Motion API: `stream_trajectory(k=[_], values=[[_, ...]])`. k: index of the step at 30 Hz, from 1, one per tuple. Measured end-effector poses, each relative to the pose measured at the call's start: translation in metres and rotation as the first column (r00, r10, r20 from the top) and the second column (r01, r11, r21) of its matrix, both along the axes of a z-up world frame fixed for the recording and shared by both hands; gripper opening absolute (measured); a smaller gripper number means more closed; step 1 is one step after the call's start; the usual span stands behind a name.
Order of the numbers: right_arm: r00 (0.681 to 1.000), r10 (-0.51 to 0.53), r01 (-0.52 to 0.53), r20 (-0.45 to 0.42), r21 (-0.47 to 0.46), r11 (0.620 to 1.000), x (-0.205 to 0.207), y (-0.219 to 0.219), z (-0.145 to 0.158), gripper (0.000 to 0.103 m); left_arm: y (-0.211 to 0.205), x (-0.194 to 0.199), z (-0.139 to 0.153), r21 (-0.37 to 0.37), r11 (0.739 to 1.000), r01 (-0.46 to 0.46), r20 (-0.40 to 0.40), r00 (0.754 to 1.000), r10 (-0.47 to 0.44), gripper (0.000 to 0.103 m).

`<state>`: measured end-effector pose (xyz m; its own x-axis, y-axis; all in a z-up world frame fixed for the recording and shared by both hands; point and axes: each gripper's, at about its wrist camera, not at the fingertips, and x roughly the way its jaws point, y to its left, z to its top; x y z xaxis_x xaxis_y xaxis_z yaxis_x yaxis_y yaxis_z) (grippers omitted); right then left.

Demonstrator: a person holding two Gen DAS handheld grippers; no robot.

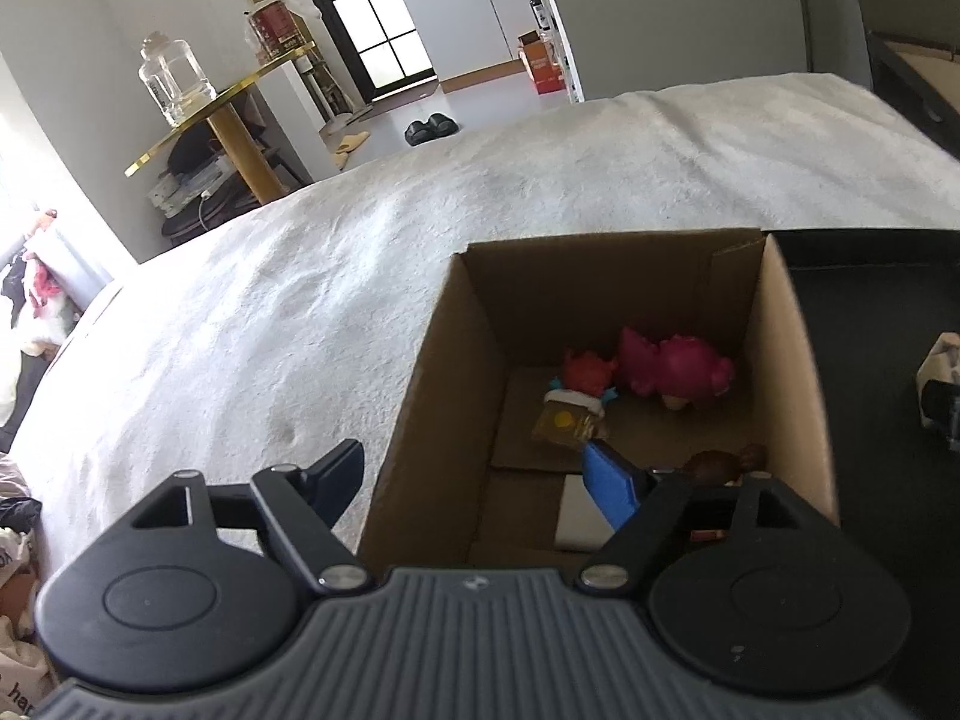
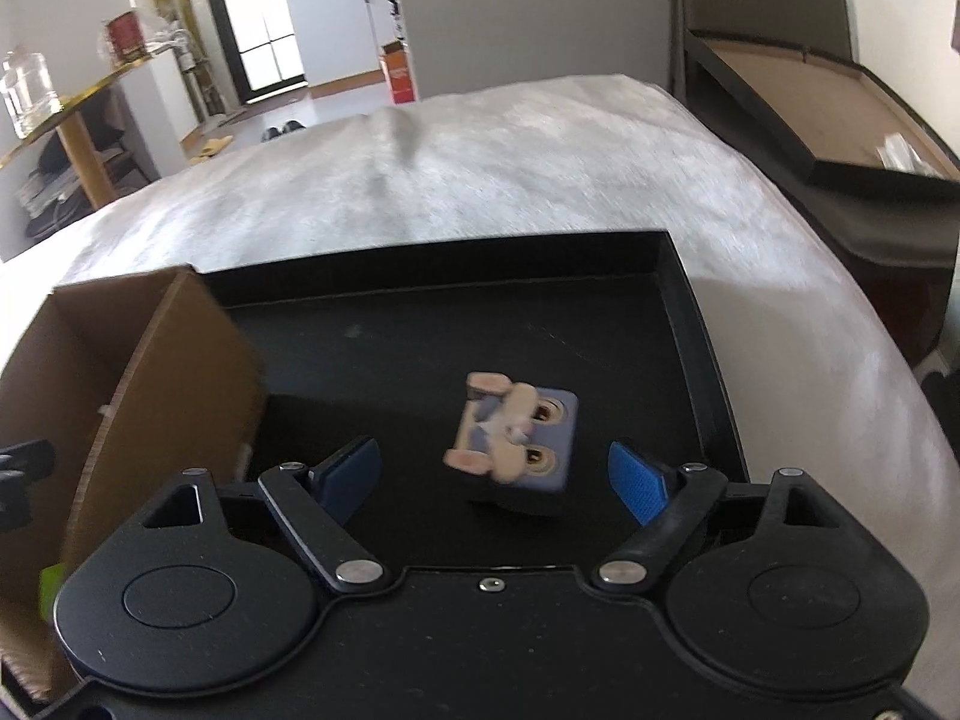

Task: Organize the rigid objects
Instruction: 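Move the right gripper to the lavender bunny cube and close on it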

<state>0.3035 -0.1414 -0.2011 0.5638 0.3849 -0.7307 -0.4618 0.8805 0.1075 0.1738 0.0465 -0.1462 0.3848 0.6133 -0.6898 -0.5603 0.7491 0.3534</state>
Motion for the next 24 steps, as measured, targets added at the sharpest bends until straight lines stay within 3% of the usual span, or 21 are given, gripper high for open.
stream_trajectory(k=[7,8,9,10,18,24], values=[[0.999,-0.037,0.037,-0.005,-0.014,0.999,0.009,0.002,-0.013,0.081,0.0,-0.001,-0.001,0.008,1.0,0.002,-0.012,1.0,-0.002,0.079],[0.999,-0.036,0.036,-0.001,-0.017,0.999,0.01,0.003,-0.014,0.075,-0.001,-0.001,-0.001,0.007,1.0,0.005,-0.014,1.0,-0.005,0.079],[1.0,-0.028,0.028,0.001,-0.019,0.999,0.01,0.003,-0.014,0.058,-0.001,-0.001,-0.002,0.006,1.0,0.008,-0.016,1.0,-0.008,0.079],[1.0,-0.014,0.014,-0.012,-0.021,1.0,0.011,0.004,-0.015,0.048,-0.001,-0.001,-0.002,0.005,1.0,0.01,-0.016,1.0,-0.01,0.079],[0.999,-0.001,0.001,-0.032,-0.007,1.0,0.004,-0.002,-0.008,0.044,0.0,-0.008,0.0,-0.005,1.0,0.008,0.001,1.0,-0.008,0.079],[1.0,0.024,-0.024,0.006,0.014,1.0,-0.005,0.002,0.008,0.044,0.004,-0.014,0.002,-0.018,1.0,0.006,0.015,1.0,-0.005,0.079]])
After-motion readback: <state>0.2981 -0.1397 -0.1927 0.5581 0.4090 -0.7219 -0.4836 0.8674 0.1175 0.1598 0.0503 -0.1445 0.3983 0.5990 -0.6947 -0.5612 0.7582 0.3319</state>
